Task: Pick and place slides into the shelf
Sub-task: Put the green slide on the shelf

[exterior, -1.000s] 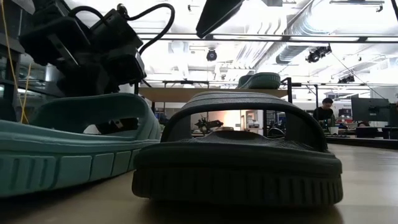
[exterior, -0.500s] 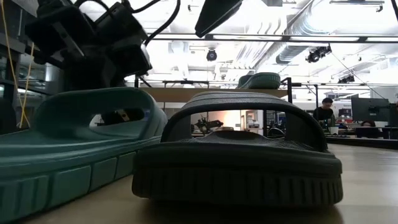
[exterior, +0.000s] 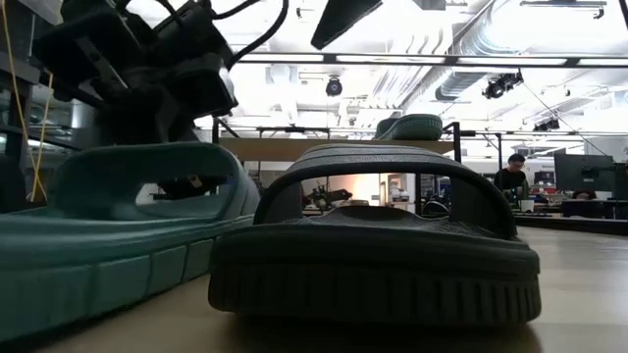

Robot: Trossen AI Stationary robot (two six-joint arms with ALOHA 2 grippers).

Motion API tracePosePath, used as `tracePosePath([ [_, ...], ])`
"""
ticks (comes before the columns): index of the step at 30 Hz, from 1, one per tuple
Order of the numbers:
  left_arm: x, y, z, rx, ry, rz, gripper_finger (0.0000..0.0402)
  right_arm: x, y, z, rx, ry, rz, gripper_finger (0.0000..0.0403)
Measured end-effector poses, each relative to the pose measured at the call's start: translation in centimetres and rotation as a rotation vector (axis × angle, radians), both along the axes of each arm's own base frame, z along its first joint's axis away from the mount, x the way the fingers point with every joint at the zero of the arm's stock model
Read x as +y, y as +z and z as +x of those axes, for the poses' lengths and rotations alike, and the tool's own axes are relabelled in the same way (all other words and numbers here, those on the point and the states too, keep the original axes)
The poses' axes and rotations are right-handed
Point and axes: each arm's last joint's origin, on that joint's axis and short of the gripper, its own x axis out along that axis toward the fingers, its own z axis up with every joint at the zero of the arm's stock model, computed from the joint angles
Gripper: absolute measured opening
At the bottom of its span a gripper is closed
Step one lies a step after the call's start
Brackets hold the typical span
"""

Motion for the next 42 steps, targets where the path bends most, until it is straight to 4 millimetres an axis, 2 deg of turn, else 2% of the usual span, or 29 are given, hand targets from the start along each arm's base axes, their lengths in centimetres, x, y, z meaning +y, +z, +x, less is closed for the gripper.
tracePosePath([
  [13, 0.1, 4.4, -1.4, -0.14, 0.049, 0.071, 0.0004, 2.2, 0.3, -0.7, -0.049, 0.059, -0.137, 0.014],
  [23, 0.2, 8.1, -4.1, -0.223, 0.125, 0.146, 0.0004, 3.7, 1.0, -0.8, -0.144, 0.1, -0.321, 0.014],
  [33, 0.4, 12.2, -6.3, -0.427, 0.233, 0.209, 0.0004, 5.1, 1.2, -1.2, -0.193, 0.092, -0.507, 0.014],
  [42, 0.5, 13.0, -6.7, -0.456, 0.27, 0.227, 0.0005, 6.2, -0.7, 0.2, -0.184, 0.089, -0.728, 0.014],
])
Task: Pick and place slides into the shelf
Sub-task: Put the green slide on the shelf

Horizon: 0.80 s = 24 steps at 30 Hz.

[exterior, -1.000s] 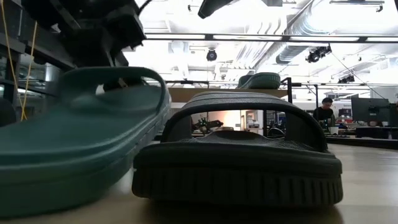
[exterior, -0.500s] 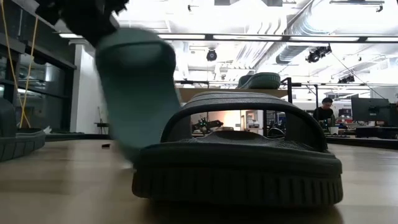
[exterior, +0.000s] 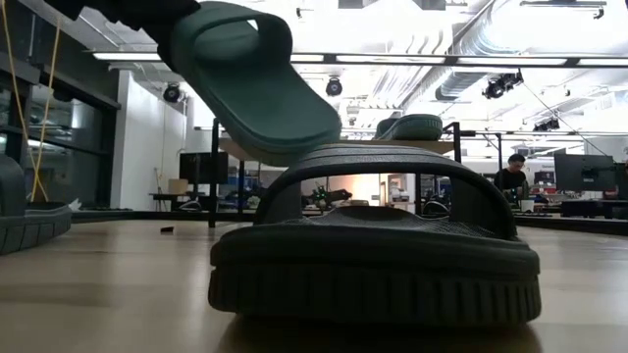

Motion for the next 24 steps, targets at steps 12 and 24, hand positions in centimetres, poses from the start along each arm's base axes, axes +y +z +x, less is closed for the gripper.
tracePosePath([
  [12, 0.0, 0.0, 0.0, -0.002, 0.0, 0.0, 0.0005, 0.9, -2.6, 1.8, 0.044, -0.005, -0.187, 0.014],
  [24, 0.0, 0.0, 0.0, -0.004, 0.0, -0.003, 0.0005, 0.5, -2.5, 2.0, 0.013, -0.059, -0.194, 0.014],
])
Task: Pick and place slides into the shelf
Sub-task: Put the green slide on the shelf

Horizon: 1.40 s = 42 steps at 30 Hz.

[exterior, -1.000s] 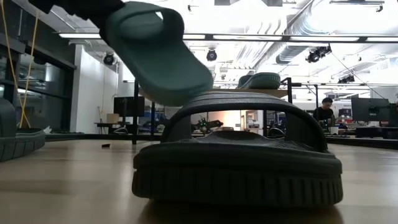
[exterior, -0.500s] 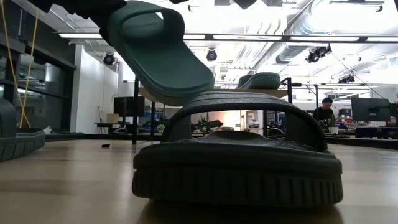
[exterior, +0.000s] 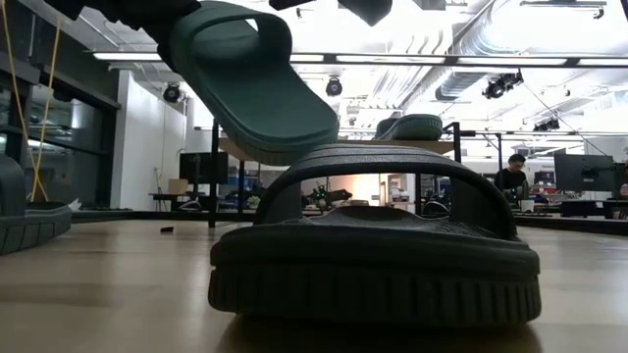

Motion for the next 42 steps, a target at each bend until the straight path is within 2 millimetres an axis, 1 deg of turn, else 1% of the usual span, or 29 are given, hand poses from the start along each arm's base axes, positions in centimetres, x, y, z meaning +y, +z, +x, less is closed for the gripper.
tracePosePath([
  [3, 0.0, 0.0, 0.0, 0.0, 0.0, 0.0, 0.0005, 0.0, -0.1, -0.1, 0.003, -0.011, -0.012, 0.014],
  [5, 0.0, 0.0, 0.0, 0.0, 0.0, 0.0, 0.0005, 0.0, -0.5, 0.1, 0.012, -0.015, -0.018, 0.014],
  [10, 0.0, 0.0, 0.0, 0.0, -0.001, 0.0, 0.0005, -0.2, -2.8, 0.9, 0.084, -0.018, -0.076, 0.014],
  [14, 0.0, 0.0, 0.0, -0.001, 0.001, 0.001, 0.0005, -0.8, -3.6, 1.7, 0.069, -0.076, -0.121, 0.014],
  [21, 0.0, 0.0, 0.0, -0.004, 0.002, 0.003, 0.0005, -1.1, -3.5, 1.9, 0.049, -0.106, -0.136, 0.014],
  [29, 0.0, 0.1, 0.0, -0.007, -0.002, 0.002, 0.0005, -1.1, -3.1, 2.3, -0.004, -0.11, -0.103, 0.014],
  [39, 0.0, 0.1, 0.0, -0.004, 0.005, -0.004, 0.0005, -2.4, -3.0, 3.2, -0.05, -0.124, -0.034, 0.014],
  [42, 0.0, 0.0, 0.0, -0.003, 0.01, -0.009, 0.0005, -2.8, -3.0, 3.3, -0.058, -0.133, -0.025, 0.0133],
])
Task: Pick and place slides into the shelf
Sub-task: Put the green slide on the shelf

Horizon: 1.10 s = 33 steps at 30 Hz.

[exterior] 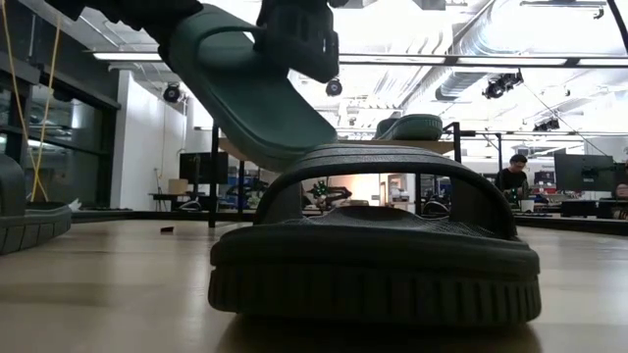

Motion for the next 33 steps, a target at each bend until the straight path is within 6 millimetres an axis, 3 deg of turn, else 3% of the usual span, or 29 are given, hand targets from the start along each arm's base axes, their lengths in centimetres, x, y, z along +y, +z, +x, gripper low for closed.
tracePosePath([
  [12, -0.02, -0.02, -0.01, 0.004, 0.001, -0.011, 0.0018, 0.38, -0.1, -0.06, 0.002, 0.041, 0.04, 0.0007],
  [23, 0.04, -0.51, -0.22, 0.06, 0.025, 0.002, 0.0062, 0.56, -0.02, -0.08, -0.008, 0.044, 0.044, 0.0005],
  [33, 0.25, -0.85, -0.3, 0.097, 0.087, 0.043, 0.0126, 0.58, -0.02, -0.08, -0.007, 0.047, 0.046, 0.0002],
])
